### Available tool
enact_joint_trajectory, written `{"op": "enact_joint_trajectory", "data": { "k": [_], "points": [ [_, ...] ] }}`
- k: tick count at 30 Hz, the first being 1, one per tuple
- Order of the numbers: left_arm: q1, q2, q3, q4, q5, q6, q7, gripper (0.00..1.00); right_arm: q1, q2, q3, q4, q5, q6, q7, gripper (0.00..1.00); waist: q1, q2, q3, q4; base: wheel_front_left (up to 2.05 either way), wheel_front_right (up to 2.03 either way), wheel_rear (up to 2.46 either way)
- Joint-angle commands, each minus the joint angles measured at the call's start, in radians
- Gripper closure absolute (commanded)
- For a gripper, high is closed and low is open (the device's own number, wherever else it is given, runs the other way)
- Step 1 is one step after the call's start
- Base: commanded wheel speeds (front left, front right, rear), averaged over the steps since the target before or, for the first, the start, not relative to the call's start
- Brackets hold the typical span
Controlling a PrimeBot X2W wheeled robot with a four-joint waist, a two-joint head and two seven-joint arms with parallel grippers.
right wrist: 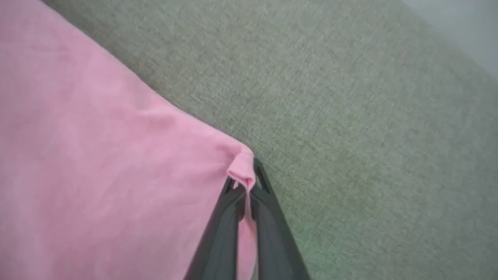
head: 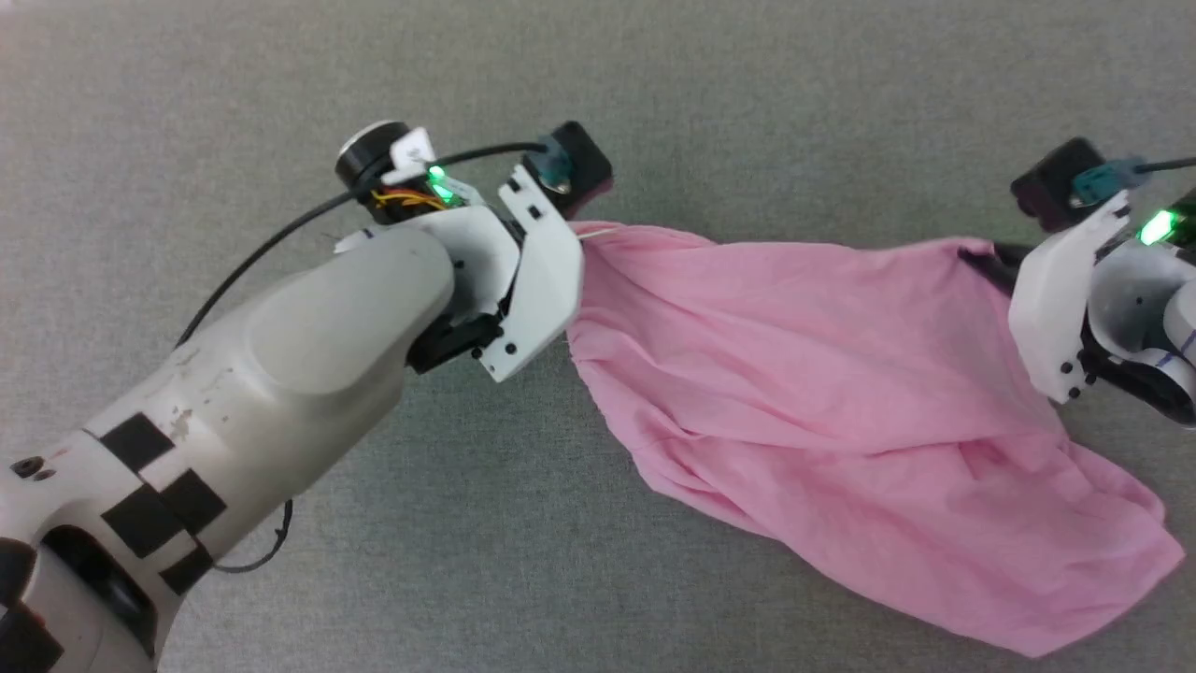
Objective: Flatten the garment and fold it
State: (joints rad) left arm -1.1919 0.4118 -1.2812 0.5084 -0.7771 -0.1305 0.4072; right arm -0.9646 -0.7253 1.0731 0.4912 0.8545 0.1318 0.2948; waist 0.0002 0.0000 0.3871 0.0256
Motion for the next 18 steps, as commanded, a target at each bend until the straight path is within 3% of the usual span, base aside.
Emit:
{"op": "enact_joint_trajectory", "data": {
  "k": [1, 11, 18],
  "points": [
    [0.005, 0.01, 0.002, 0.019, -0.033, 0.0, -0.031, 1.0, -0.015, 0.001, 0.002, 0.007, -0.005, -0.001, -0.073, 1.0, -0.0002, 0.0, -0.041, -0.014, 0.0, 0.0, 0.0],
    [-0.089, 0.041, 0.036, 0.108, -0.082, 0.0, -0.237, 1.0, -0.094, -0.028, -0.08, 0.022, -0.07, -0.001, -0.423, 1.0, -0.0002, 0.0, -0.17, -0.025, 0.0, 0.0, 0.0],
    [-0.223, 0.028, 0.098, 0.168, -0.033, 0.036, -0.375, 1.0, -0.21, -0.001, -0.238, 0.052, -0.175, -0.001, -0.526, 1.0, -0.0002, 0.0, -0.17, -0.022, 0.0, 0.0, 0.0]
  ]
}}
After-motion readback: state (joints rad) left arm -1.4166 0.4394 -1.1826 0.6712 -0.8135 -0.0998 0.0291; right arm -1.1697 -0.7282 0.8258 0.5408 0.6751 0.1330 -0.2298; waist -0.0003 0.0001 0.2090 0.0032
